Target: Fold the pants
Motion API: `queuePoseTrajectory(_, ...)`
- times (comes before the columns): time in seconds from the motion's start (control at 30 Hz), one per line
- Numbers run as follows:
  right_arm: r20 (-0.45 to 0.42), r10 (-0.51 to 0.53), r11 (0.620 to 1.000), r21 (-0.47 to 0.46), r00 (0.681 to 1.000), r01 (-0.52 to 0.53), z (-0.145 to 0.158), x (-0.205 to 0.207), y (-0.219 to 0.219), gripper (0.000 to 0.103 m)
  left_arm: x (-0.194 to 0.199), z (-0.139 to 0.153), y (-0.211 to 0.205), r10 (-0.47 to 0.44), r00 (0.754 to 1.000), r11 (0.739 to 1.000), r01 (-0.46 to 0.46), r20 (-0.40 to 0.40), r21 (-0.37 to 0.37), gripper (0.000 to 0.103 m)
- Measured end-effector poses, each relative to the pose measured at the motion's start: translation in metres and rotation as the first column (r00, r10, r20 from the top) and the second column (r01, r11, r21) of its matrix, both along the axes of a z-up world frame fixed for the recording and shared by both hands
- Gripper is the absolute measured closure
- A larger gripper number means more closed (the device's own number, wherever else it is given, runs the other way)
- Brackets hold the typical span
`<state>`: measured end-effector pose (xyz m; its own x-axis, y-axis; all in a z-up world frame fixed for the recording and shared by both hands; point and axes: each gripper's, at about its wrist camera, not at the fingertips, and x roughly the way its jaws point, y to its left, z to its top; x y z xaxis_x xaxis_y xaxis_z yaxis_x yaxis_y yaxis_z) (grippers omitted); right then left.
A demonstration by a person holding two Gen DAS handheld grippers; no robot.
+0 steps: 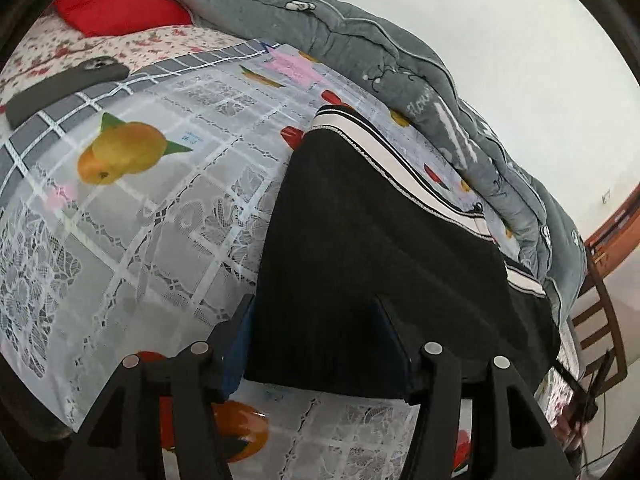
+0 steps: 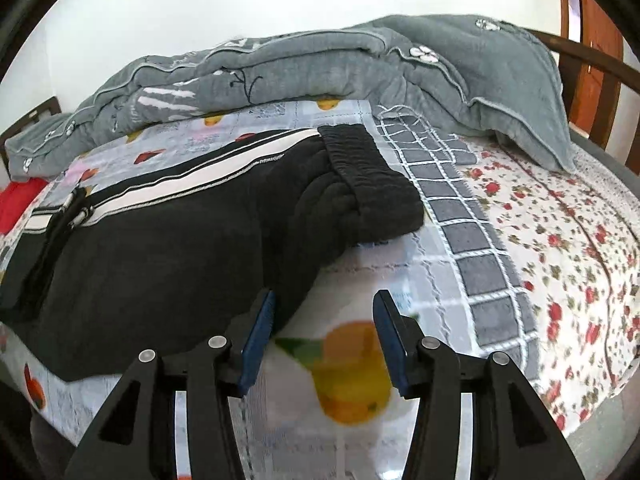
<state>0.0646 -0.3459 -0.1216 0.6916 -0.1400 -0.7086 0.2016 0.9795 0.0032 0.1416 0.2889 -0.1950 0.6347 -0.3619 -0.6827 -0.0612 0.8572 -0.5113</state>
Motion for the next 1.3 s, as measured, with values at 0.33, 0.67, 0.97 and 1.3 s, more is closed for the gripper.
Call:
queuePoseTrajectory(0.33, 0.019, -0.009, 0.997, 0.078, 1.0, 0.007, 0.006, -0.031, 0.003, 0.054, 0.036, -0.007, 0.001, 0.06, 0.997, 0.997, -0.057, 0.057, -0.051, 0.043)
queuePoseTrajectory(0.67, 0.012, -0.037, 0.992, 0.118, 0.999, 0.035, -0.006, -0.036, 0.004, 0.054, -0.019, -0.013, -0.004, -0.007, 0.999, 0.994, 0.012, 0.051, -0.104, 0.044)
queuePoseTrajectory(0.97, 0.007, -0.028, 0.988, 0.151, 1.0, 0.027, -0.012, -0.032, 0.01, 0.054, -0.014, -0.024, 0.004, 0.061, 0.997, 0.961, -0.046, 0.048, -0.274, 0.043)
queuePoseTrajectory(1.3, -0.021, -0.012, 0.985, 0.172, 1.0, 0.015, -0.026, -0.032, 0.017, 0.054, -0.034, -0.027, -0.002, 0.008, 0.999, 0.964, 0.002, 0.037, -0.267, 0.042)
